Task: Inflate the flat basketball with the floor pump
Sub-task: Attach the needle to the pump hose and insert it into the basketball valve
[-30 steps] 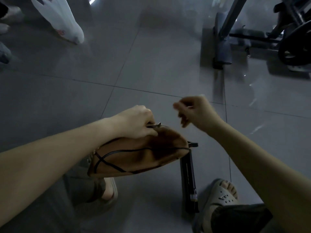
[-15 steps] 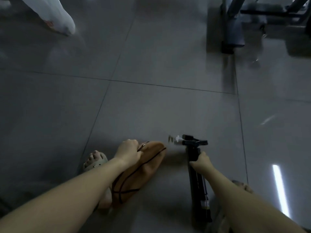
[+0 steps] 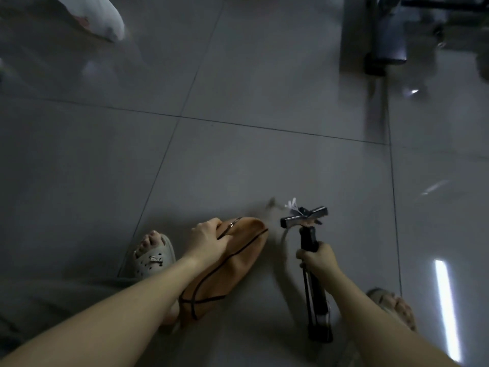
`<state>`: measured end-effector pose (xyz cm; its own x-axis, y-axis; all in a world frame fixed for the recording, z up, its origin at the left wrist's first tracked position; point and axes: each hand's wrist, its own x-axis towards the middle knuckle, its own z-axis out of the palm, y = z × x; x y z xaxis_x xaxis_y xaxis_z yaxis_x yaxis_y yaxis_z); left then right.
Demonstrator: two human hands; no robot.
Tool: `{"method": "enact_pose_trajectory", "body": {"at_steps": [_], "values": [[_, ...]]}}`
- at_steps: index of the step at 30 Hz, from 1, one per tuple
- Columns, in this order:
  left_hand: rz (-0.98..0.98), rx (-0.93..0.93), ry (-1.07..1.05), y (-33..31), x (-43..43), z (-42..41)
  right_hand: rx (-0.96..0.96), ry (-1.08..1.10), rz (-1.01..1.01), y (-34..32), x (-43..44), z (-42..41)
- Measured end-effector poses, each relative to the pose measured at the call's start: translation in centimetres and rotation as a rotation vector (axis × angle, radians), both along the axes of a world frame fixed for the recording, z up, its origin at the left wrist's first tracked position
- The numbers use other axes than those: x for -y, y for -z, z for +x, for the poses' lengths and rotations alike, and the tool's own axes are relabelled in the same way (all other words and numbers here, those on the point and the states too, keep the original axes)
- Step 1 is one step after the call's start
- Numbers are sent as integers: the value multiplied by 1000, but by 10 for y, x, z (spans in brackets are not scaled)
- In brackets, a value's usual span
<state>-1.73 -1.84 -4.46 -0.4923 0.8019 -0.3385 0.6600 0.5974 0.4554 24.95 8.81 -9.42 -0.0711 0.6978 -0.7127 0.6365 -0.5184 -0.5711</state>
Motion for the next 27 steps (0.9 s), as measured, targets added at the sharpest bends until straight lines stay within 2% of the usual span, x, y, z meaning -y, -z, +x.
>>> {"method": "enact_pose_trajectory", "body": {"at_steps": [4, 8, 13, 17, 21, 24, 27], "values": [[-12, 55, -69, -6, 1, 7, -183, -137, 17, -38, -14, -14], [-177, -16, 15, -13, -2, 2, -275, -253, -25, -80, -31, -23], [-267, -35, 148, -17, 3, 6, -154, -567, -121, -117, -55, -24], [-331, -35, 212, -25, 2, 12, -56, -847, 6, -134, -39, -28], [-372, -23, 212, -29, 4, 11, -120, -776, 22, -138, -30, -3], [-429, -49, 218, -30, 3, 8, -146, -666, -62, -140, -34, 17], [-398, -127, 317, -33, -7, 13, -173, -685, -126, -143, -29, 26]]}}
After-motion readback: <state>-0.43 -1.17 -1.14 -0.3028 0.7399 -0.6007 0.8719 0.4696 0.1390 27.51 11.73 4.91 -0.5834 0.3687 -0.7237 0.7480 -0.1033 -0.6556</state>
